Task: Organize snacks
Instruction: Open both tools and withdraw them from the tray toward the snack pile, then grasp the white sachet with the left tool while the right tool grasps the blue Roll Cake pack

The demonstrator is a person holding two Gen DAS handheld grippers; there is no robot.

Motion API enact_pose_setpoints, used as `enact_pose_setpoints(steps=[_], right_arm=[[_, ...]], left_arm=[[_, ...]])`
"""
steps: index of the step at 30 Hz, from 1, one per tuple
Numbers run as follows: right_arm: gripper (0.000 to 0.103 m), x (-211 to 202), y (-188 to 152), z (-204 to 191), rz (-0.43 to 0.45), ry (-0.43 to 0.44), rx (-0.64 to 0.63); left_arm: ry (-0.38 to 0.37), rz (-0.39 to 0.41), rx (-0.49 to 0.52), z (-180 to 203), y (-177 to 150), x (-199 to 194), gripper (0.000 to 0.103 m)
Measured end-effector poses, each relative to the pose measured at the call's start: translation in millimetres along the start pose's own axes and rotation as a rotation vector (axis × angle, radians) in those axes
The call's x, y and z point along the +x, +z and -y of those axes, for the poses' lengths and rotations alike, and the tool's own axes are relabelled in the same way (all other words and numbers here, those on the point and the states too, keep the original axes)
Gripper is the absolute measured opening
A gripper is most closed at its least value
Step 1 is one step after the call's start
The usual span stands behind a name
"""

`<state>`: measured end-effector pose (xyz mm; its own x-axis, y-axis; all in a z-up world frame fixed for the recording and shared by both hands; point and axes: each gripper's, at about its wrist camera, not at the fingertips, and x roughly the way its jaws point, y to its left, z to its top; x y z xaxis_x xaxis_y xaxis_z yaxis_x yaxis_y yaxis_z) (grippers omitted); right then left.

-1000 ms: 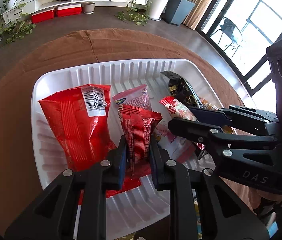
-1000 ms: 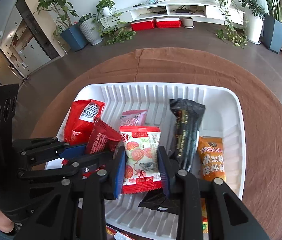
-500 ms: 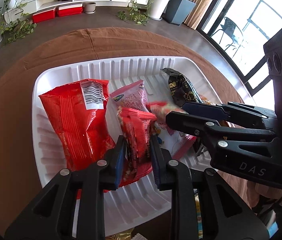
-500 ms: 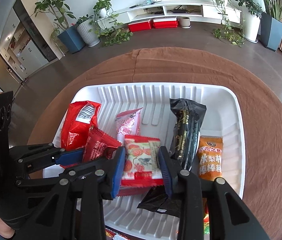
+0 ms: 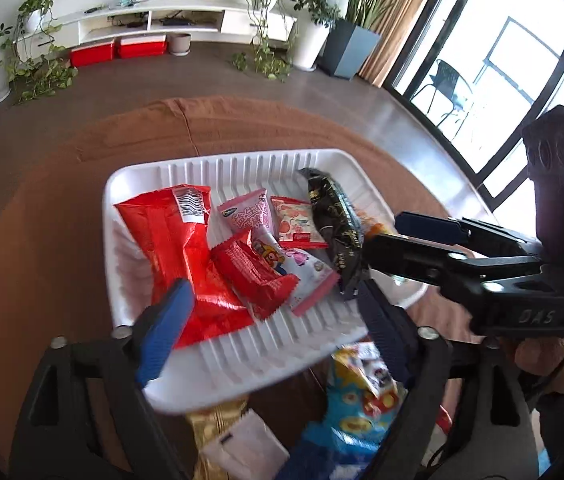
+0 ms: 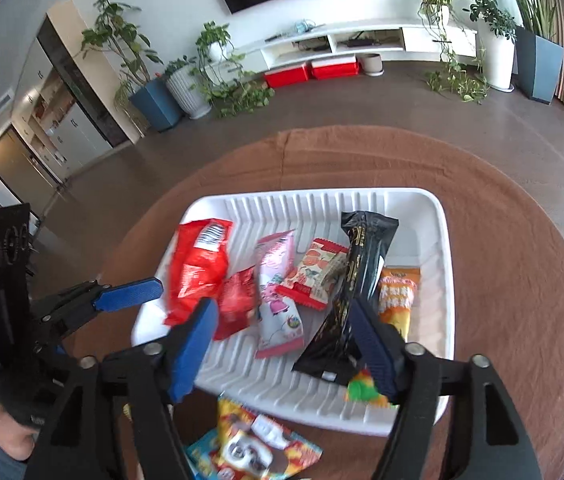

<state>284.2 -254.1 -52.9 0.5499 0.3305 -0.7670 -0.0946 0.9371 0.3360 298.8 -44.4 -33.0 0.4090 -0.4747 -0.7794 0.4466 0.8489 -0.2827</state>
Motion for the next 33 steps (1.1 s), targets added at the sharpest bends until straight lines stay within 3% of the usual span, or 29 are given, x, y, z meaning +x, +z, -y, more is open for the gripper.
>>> enact_pose_setpoints(steps=[1, 8, 13, 17, 22, 25, 28, 33], right_arm=[[0.078, -14, -7, -1, 0.022, 0.019, 0.007], [0.083, -76, -68, -6, 0.103, 0.077, 0.017], [0.084, -103, -123, -3, 0.149, 0.052, 0.061], [0.084, -108, -166, -8, 0.158, 0.005, 0.070], [0.079, -96, -176, -38, 0.113, 0.012, -0.056], [0.078, -87, -171, -61, 0.110, 0.008, -0.159], [0.072, -62, -170, -86, 0.047, -0.001, -0.250], [0.063, -26, -165, -101, -0.025, -0.051, -0.316]], left_arm=[[-0.003, 0.022, 0.002, 1, -5, -12, 0.097], [-0.020, 0.106, -0.095, -3, -67, -69, 0.102], [-0.002, 0.114, -0.178, -3, -137, -88, 0.102], [-0.035, 0.119, -0.259, 2, -190, -90, 0.102], [-0.014, 0.114, -0.260, 17, -231, -87, 0.102], [0.000, 0.129, -0.243, 22, -237, -94, 0.102], [0.005, 0.135, -0.244, 21, -240, -97, 0.102], [0.008, 0.144, -0.262, 12, -239, -106, 0.102]])
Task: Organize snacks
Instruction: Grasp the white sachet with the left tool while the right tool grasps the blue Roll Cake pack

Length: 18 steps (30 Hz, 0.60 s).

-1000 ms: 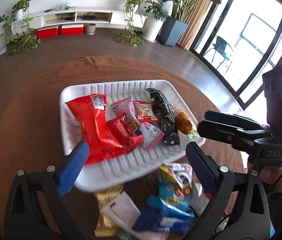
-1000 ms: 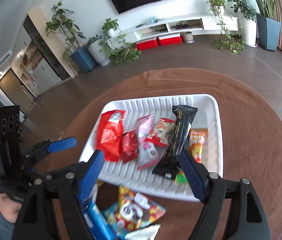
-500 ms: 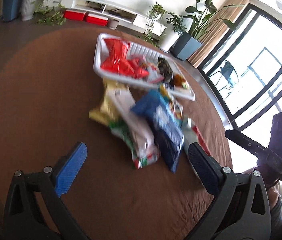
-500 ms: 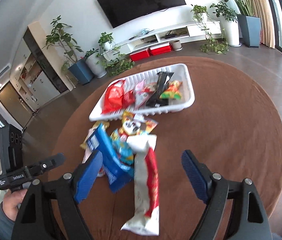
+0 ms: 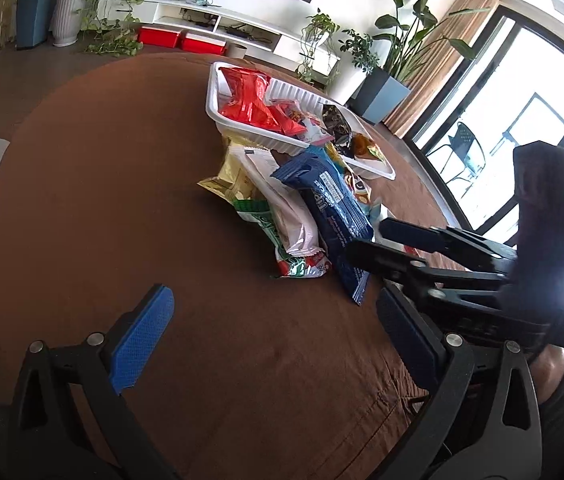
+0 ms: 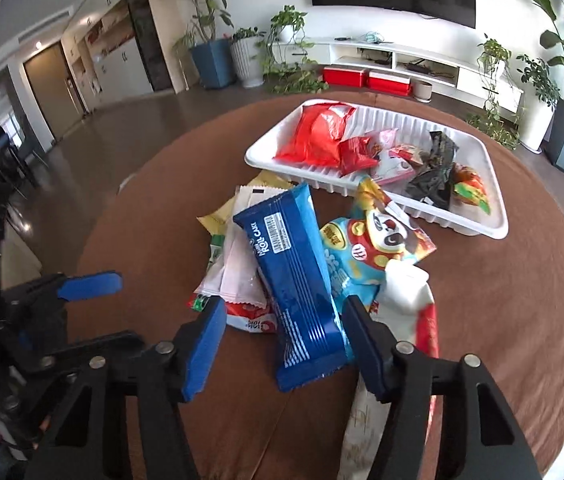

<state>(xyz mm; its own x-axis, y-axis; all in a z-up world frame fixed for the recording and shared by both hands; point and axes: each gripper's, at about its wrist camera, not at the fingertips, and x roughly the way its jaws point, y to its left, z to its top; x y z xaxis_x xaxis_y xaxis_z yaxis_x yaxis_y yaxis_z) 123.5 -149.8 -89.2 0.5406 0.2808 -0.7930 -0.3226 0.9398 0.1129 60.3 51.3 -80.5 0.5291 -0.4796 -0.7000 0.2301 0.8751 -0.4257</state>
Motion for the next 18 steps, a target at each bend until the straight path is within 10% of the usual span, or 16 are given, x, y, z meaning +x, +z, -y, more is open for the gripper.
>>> enact_pose_setpoints(steps=[18], right_arm=[[0.034, 23, -1, 6, -0.087, -0.036, -0.004]], left_arm=[[-0.026, -0.014, -0.026, -5, 7, 0, 0.102]])
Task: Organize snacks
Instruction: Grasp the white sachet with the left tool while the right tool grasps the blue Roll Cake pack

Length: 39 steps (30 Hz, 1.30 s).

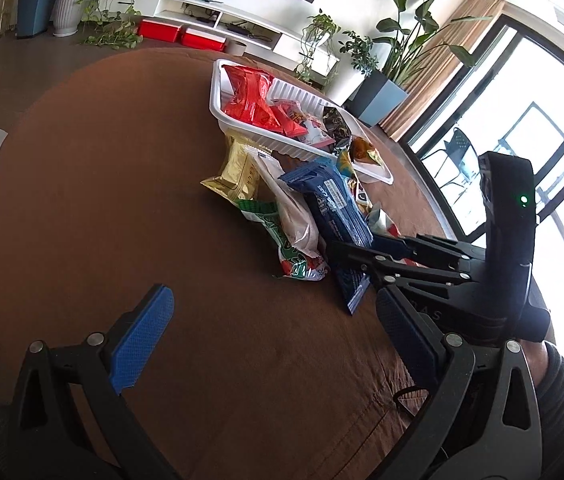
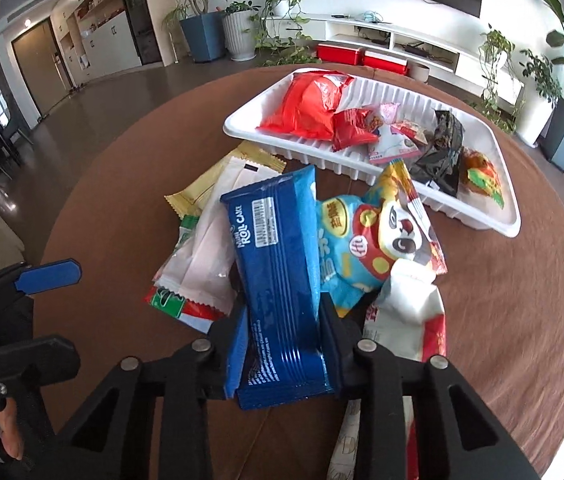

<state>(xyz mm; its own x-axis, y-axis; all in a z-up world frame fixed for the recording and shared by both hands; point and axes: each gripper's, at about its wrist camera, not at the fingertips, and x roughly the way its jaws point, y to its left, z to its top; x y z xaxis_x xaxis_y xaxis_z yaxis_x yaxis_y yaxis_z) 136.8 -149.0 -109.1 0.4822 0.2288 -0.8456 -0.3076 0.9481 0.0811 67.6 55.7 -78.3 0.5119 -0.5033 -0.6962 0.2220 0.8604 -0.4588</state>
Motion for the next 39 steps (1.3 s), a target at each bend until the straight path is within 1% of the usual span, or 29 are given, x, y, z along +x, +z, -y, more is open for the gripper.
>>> enact_pose_setpoints(steps=[4, 8, 11, 13, 15, 18, 19, 20, 22, 27, 31, 32, 33, 34, 35, 36, 38, 39], right_arm=[[0.031, -12, -12, 10, 0.022, 0.043, 0.079], [0.030, -30, -27, 17, 0.045, 0.088, 0.168], [0.030, -41, -40, 15, 0.045, 0.108, 0.203], [0.030, -49, -51, 13, 0.047, 0.130, 0.231], [0.030, -54, -59, 11, 0.044, 0.142, 0.251], [0.030, -55, -66, 10, 0.033, 0.158, 0.262], [0.030, -54, -70, 10, 0.027, 0.162, 0.267], [0.030, -54, -71, 10, 0.025, 0.169, 0.271], [0.030, -53, -75, 9, 0.024, 0.179, 0.272], [0.030, -49, -79, 7, 0.014, 0.192, 0.267], [0.030, -47, -78, 5, 0.016, 0.197, 0.256], [0.030, -47, -78, 4, 0.017, 0.196, 0.252], [0.030, -47, -78, 4, 0.018, 0.196, 0.251], [0.030, -46, -77, 4, 0.018, 0.194, 0.250], [0.030, -45, -77, 4, 0.015, 0.193, 0.251], [0.030, -45, -78, 4, 0.012, 0.194, 0.253], [0.030, -44, -78, 5, 0.008, 0.193, 0.252], [0.030, -45, -79, 5, 0.007, 0.192, 0.250]], left_arm=[[0.021, 0.000, 0.013, 4, 6, 0, 0.102], [0.064, -0.013, 0.036, 11, 19, 7, 0.102], [0.126, -0.046, 0.084, 22, 32, 21, 0.101], [0.146, -0.058, 0.117, 32, 42, 31, 0.101], [0.182, -0.065, 0.175, 48, 53, 43, 0.099], [0.236, -0.097, 0.236, 61, 64, 63, 0.087], [0.249, -0.119, 0.240, 62, 68, 72, 0.079], [0.251, -0.133, 0.236, 61, 69, 78, 0.069], [0.261, -0.162, 0.233, 59, 72, 91, 0.058], [0.307, -0.209, 0.239, 53, 70, 111, 0.056], [0.325, -0.216, 0.259, 52, 73, 118, 0.056], [0.324, -0.219, 0.263, 52, 74, 118, 0.055], [0.326, -0.222, 0.269, 52, 74, 119, 0.051], [0.318, -0.226, 0.273, 51, 75, 121, 0.043], [0.308, -0.230, 0.271, 50, 77, 123, 0.038], [0.306, -0.232, 0.274, 51, 77, 123, 0.037], [0.303, -0.240, 0.290, 52, 78, 125, 0.030], [0.304, -0.245, 0.299, 53, 78, 126, 0.030]])
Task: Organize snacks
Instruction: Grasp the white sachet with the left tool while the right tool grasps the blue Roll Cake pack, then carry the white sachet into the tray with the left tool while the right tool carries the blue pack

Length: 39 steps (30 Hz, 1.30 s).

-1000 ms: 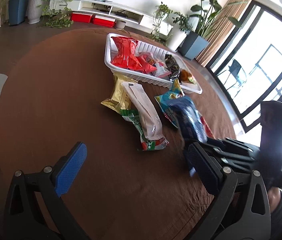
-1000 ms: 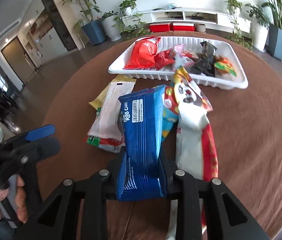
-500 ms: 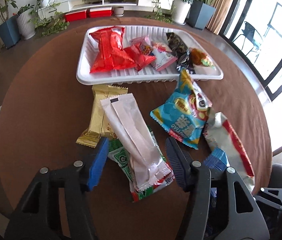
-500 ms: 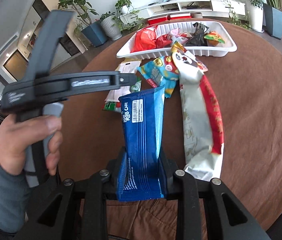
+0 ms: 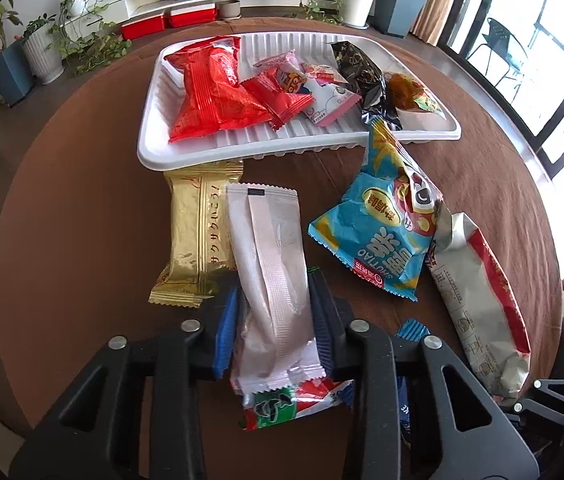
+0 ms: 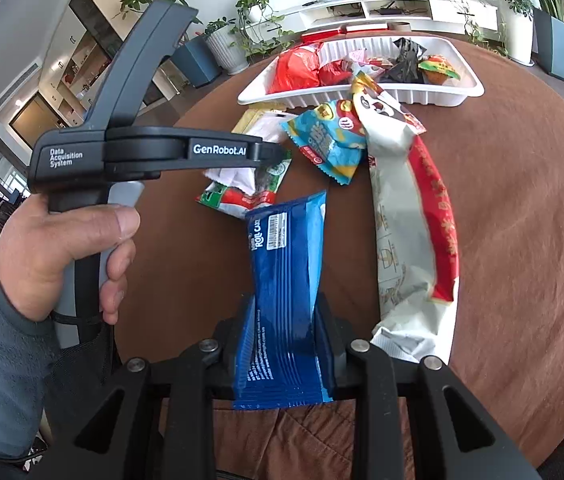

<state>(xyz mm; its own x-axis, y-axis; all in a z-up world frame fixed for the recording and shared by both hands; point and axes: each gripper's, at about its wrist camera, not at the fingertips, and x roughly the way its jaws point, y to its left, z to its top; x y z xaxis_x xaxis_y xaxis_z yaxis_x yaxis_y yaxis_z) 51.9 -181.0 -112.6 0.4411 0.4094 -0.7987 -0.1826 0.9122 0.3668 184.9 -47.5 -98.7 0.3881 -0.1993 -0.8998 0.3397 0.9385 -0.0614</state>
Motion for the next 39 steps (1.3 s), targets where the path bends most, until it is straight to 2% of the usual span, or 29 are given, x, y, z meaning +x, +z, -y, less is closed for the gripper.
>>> enact_pose_setpoints(steps=[9, 14, 21, 28, 35, 39], right_arm=[[0.035, 5, -4, -5, -0.025, -0.034, -0.005], [0.035, 5, -5, -8, -0.024, -0.048, -0.024], [0.037, 7, -2, -9, -0.029, -0.051, -0.015], [0.038, 9, -2, -14, -0.034, -0.084, -0.055], [0.038, 16, 0, -23, -0.056, -0.148, -0.132], [0.033, 17, -2, -29, -0.060, -0.198, -0.179]], left_arm=[[0.021, -0.065, 0.114, 6, 11, 12, 0.030], [0.004, -0.052, 0.135, 4, 10, 12, 0.021], [-0.032, -0.016, 0.107, -6, 2, -3, 0.021], [-0.111, 0.031, 0.037, -22, -10, -25, 0.021], [-0.175, 0.086, -0.045, -39, -37, -52, 0.021], [-0.220, 0.102, -0.087, -44, -61, -63, 0.021]])
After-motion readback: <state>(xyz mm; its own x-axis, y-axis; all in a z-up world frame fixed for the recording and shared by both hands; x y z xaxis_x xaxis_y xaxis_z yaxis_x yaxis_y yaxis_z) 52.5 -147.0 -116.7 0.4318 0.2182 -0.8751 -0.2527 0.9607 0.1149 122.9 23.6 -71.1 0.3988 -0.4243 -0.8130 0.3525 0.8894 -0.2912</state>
